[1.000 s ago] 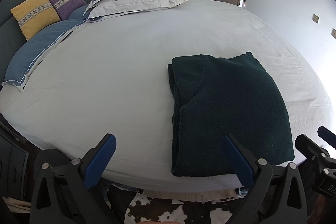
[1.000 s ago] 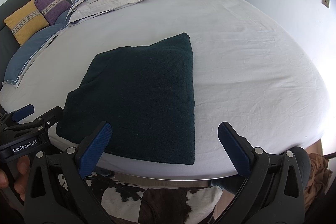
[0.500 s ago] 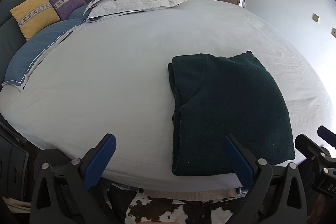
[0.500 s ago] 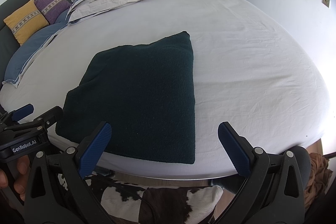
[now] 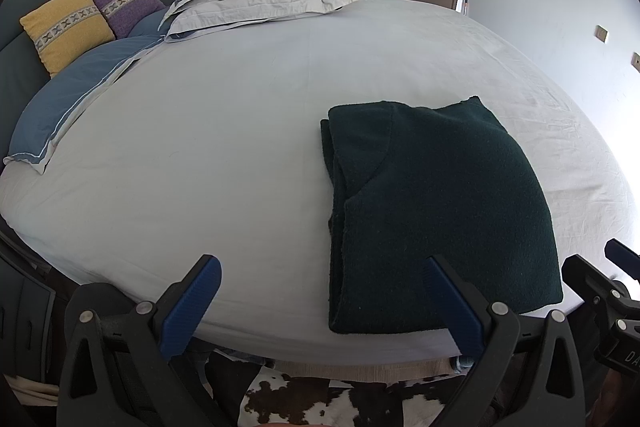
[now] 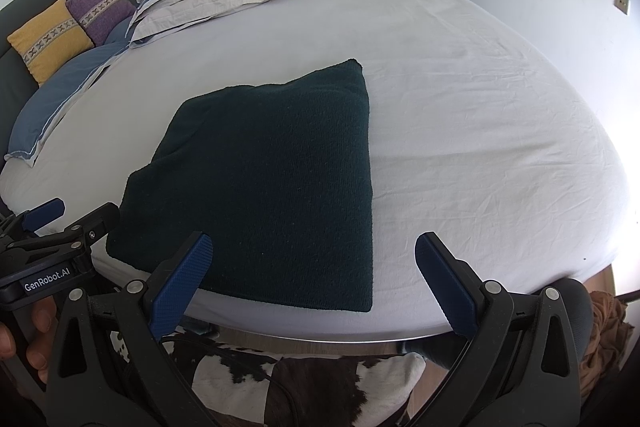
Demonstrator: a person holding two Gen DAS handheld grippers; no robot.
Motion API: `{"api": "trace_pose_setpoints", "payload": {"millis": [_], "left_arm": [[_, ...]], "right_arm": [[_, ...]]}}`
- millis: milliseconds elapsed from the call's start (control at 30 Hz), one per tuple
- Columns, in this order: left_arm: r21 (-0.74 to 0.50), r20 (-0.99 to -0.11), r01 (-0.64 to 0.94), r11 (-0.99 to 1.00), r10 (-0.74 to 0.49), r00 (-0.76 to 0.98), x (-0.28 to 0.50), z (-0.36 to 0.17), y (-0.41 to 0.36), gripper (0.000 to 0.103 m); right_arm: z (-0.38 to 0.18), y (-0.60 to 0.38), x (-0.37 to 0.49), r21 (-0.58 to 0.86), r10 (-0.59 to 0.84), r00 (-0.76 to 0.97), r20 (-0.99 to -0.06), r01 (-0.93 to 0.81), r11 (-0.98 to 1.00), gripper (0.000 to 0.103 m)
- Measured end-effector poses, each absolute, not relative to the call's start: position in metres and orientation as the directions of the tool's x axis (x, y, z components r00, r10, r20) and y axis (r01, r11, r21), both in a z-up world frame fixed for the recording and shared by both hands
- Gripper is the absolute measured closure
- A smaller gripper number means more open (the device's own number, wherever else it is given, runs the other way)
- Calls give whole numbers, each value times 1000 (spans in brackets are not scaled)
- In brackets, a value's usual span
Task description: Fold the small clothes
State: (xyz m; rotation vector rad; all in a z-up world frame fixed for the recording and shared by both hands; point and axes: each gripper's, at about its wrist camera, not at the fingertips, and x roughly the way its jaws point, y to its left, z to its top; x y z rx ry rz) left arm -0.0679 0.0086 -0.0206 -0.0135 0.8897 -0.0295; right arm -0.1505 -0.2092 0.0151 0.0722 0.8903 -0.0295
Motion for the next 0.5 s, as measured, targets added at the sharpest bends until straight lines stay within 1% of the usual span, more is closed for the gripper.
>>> {"api": "trace_pose_setpoints", "payload": {"millis": [500], "left_arm": [[-21, -773, 20, 1000, -29, 634, -69, -21, 8, 0]], "right_arm": [[14, -211, -149, 50, 6, 628, -778, 52, 997, 0]]}}
